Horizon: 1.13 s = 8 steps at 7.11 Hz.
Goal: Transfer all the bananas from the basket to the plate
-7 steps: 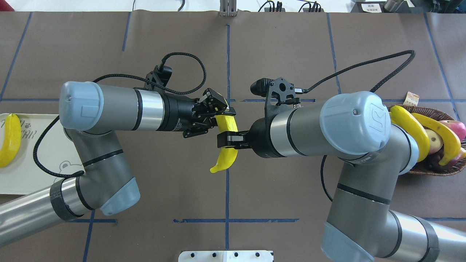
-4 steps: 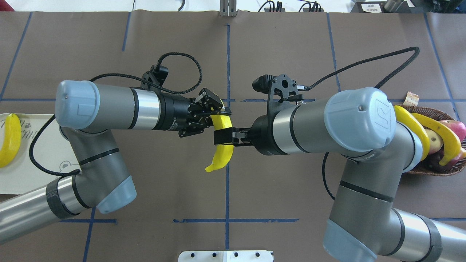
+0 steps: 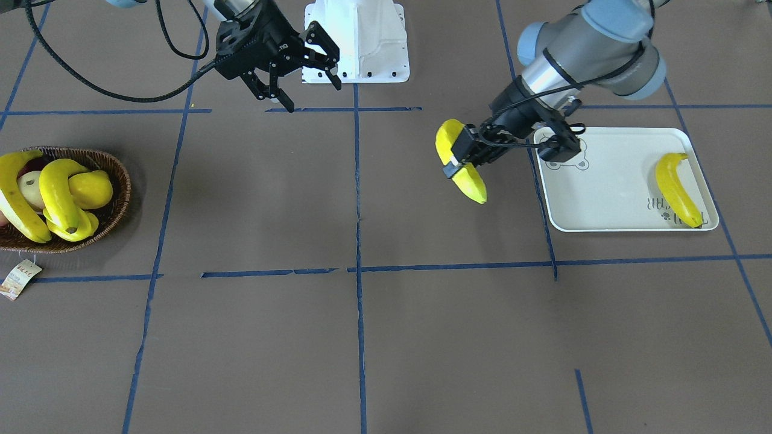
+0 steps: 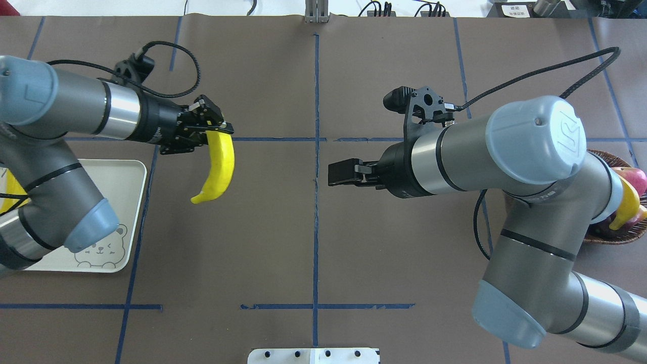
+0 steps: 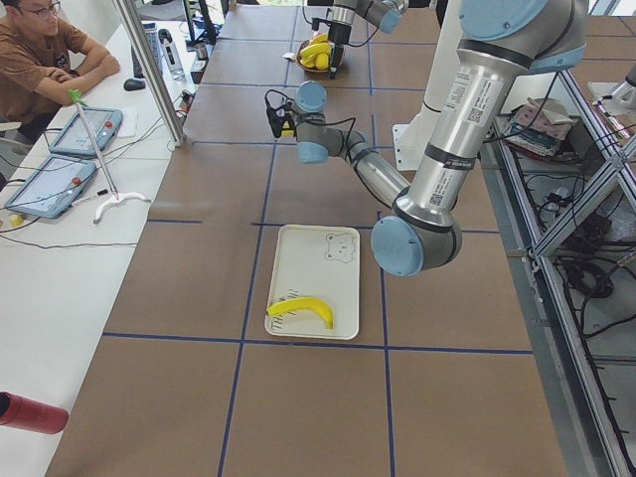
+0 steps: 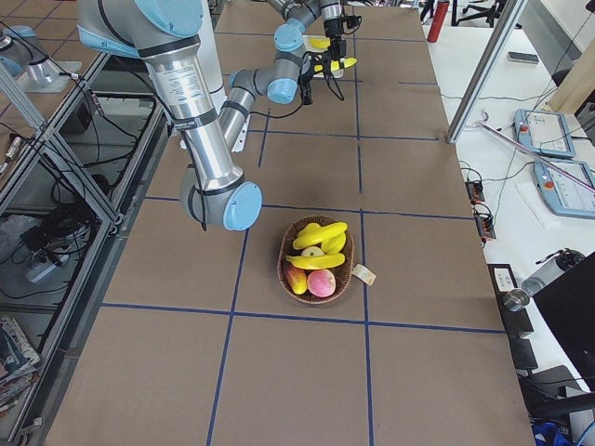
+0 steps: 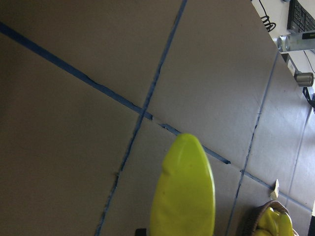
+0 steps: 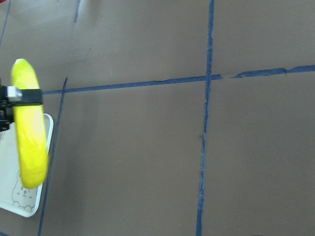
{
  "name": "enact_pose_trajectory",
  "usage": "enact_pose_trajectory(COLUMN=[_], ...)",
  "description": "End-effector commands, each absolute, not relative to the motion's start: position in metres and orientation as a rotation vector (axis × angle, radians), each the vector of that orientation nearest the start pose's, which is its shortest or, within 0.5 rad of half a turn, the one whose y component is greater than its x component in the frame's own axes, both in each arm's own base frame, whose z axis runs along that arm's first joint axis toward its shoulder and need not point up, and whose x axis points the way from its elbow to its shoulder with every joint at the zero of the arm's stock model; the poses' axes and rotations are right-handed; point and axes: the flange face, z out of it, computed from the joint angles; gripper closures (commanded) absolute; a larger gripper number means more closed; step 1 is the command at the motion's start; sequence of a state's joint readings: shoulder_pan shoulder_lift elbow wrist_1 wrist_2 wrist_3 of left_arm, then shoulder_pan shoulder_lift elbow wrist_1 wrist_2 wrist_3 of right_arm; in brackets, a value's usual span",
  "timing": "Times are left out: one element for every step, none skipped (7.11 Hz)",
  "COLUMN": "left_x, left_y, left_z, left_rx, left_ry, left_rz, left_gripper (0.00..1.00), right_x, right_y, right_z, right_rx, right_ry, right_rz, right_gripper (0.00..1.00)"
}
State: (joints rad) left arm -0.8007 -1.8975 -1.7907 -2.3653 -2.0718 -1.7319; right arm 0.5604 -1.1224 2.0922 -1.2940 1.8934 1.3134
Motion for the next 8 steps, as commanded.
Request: enact_pose_trajectory(left_x=[0.288,0.253,0.224,0.21,0.202,0.203,0.202,0.201], left_y=[-0.468,-0.457,-0.443,-0.429,-0.424,-0.426,-0.428,-0.432], left_z=[0.39,0.446,0.491,0.528,0.554,0.566,0.582,0.594], left_rx=[0.077,0.098,0.099,0.093,0.099,0.086,0.085,0.115], left_ry=[1.209,1.115,1.039,0.961,0.885,0.858,0.826,0.786], left_rz=[-0.454,-0.443,-0.444,-0.431,-0.435,-0.436,-0.443,-0.452], left_gripper=[1.0,1.0,1.0,1.0,1.0,1.0,0.97,0.77], right_x=[-0.373,-0.356,-0.337,-0.334,-0.329,-0.328,-0.328,-0.327], right_y=[-0.385,-0.401,-0.419,-0.425,-0.429,-0.43,-0.43,-0.431], right_z=[0.191,0.203,0.214,0.22,0.224,0.225,0.226,0.226], right_rx=[0.224,0.189,0.157,0.167,0.166,0.166,0.164,0.166], right_ry=[-1.179,-1.132,-1.065,-1.021,-1.002,-1.001,-0.998,-0.998], right_rz=[0.11,0.14,0.156,0.126,0.133,0.135,0.136,0.137], right_gripper=[0.0,0.0,0.0,0.0,0.0,0.0,0.0,0.0])
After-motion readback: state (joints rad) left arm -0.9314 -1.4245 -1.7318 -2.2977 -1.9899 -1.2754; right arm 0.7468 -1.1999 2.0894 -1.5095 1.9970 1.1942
